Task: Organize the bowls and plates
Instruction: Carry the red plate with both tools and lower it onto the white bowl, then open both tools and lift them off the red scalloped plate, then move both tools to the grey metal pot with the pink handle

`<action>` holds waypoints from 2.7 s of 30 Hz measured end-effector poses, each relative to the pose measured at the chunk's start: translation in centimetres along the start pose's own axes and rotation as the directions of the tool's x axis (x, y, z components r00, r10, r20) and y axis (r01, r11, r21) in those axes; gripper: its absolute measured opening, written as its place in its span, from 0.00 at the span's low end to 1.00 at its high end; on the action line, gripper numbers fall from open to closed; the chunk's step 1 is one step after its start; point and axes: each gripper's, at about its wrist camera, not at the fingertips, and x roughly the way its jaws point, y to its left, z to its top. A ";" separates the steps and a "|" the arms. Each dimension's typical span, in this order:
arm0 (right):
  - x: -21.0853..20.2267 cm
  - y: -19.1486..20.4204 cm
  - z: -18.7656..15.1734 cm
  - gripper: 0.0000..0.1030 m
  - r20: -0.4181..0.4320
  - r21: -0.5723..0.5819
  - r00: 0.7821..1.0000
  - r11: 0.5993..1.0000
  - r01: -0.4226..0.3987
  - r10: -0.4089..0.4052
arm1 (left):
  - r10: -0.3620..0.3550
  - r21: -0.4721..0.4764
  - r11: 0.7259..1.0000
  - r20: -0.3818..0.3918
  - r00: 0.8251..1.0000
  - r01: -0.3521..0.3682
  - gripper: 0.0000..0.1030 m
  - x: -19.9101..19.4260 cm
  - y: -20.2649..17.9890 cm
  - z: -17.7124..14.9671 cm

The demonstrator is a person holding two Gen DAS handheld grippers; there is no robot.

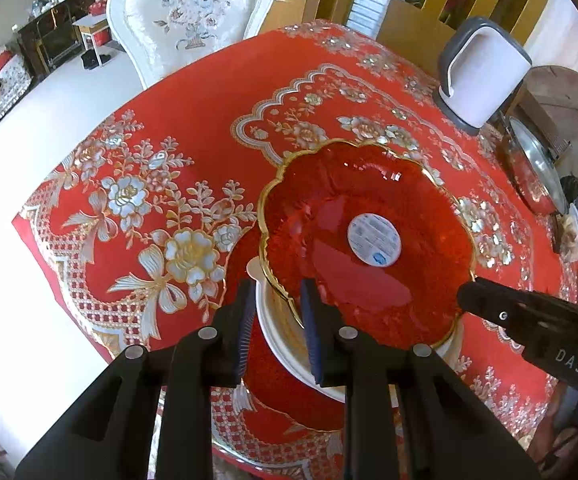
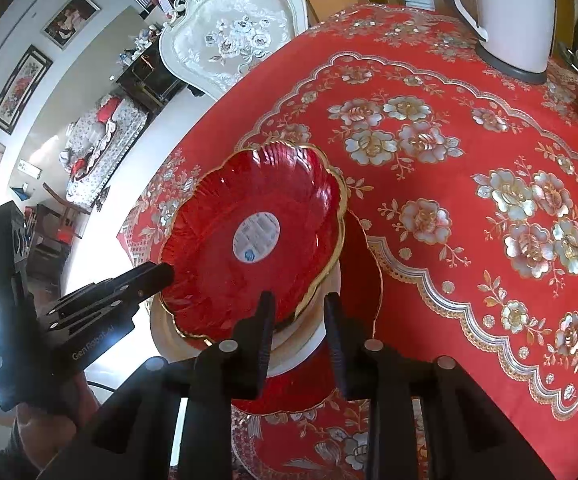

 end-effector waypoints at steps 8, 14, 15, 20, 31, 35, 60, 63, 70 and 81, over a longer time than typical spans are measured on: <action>0.1 -0.2 0.1 0.27 -0.005 0.013 1.000 1.000 -0.017 0.017 | -0.002 -0.005 1.000 0.019 1.000 0.002 0.20 -0.8 0.1 0.3; 0.4 -0.5 0.3 0.27 -0.017 0.030 0.999 0.999 -0.028 0.029 | 0.000 -0.012 1.000 0.021 1.000 0.000 0.20 -0.8 0.3 0.7; 0.3 -0.5 0.2 0.27 -0.018 0.034 0.999 0.999 -0.031 0.032 | -0.002 -0.012 1.000 0.020 1.000 0.002 0.20 -0.8 0.3 0.6; 0.1 -0.6 0.2 0.27 -0.014 0.037 0.999 0.999 -0.033 0.033 | -0.010 -0.013 1.000 0.030 1.000 0.011 0.20 -1.2 0.2 0.7; -1.5 -1.7 0.1 0.30 0.017 0.066 0.999 0.997 -0.030 0.029 | -0.023 0.010 1.000 0.057 0.998 0.022 0.20 -2.3 -0.9 1.5; -2.6 -3.0 -0.4 0.32 0.040 0.108 0.999 0.994 -0.030 0.026 | -0.022 0.052 0.998 0.078 0.997 0.018 0.20 -2.8 -2.3 1.7; -14.8 -20.0 -10.5 0.51 0.165 0.507 0.959 0.854 0.117 -0.230 | -0.202 0.474 0.867 0.048 0.978 0.156 0.63 -3.1 -24.4 -0.5; -16.0 -22.2 -12.5 0.51 0.162 0.559 0.953 0.819 0.126 -0.258 | -0.228 0.519 0.835 0.023 0.973 0.183 0.63 -2.8 -27.4 -1.6; -18.1 -25.7 -16.1 0.53 0.145 0.636 0.930 0.752 0.174 -0.338 | -0.262 0.574 0.787 -0.019 0.965 0.225 0.63 -1.8 -32.7 -3.3; -19.2 -27.9 -18.8 0.59 0.115 0.684 0.905 0.693 0.227 -0.410 | -0.249 0.620 0.753 -0.043 0.968 0.221 0.63 -0.3 -37.4 -5.4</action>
